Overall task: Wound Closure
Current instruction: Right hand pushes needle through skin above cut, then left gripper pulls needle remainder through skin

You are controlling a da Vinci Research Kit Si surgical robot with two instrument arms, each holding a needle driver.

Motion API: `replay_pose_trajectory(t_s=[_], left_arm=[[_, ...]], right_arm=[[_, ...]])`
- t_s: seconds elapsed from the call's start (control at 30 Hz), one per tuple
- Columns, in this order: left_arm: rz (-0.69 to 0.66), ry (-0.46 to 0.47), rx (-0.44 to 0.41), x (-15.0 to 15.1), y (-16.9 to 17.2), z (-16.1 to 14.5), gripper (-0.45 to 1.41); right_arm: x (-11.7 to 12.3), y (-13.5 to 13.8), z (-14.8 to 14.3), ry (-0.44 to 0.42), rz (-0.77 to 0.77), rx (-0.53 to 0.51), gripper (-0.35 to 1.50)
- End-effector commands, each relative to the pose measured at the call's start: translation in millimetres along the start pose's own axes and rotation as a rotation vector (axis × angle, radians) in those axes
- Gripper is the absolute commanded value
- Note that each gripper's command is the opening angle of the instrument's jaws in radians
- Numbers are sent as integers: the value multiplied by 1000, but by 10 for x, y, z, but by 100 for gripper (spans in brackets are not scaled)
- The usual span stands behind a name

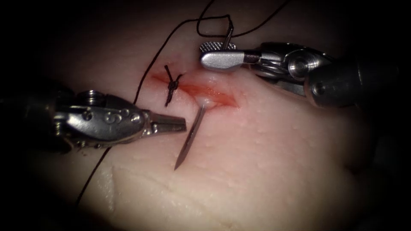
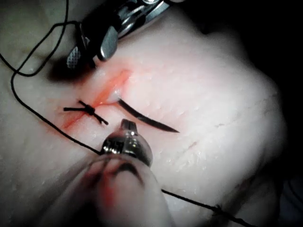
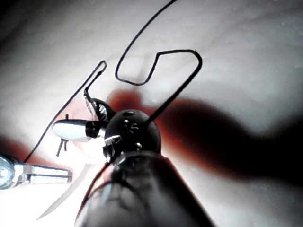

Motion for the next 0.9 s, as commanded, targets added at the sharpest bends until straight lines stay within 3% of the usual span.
replay_pose_trajectory(t_s=[0.03,0.1,0.37,0.43,0.7,0.9], left_arm=[[31,26,-8,-4,8,6,2],[102,63,-15,-5,9,4,10],[339,123,-30,7,13,17,89],[385,132,-31,11,14,21,96],[449,170,-58,21,20,27,98],[447,178,-60,24,15,28,83]], right_arm=[[-3,7,-4,5,-2,12,122],[-1,9,-10,16,-2,25,122],[1,14,-17,34,-9,43,118],[1,15,-17,41,-10,48,116],[-4,18,-17,44,-16,52,113],[-7,19,-15,44,-19,52,110]])
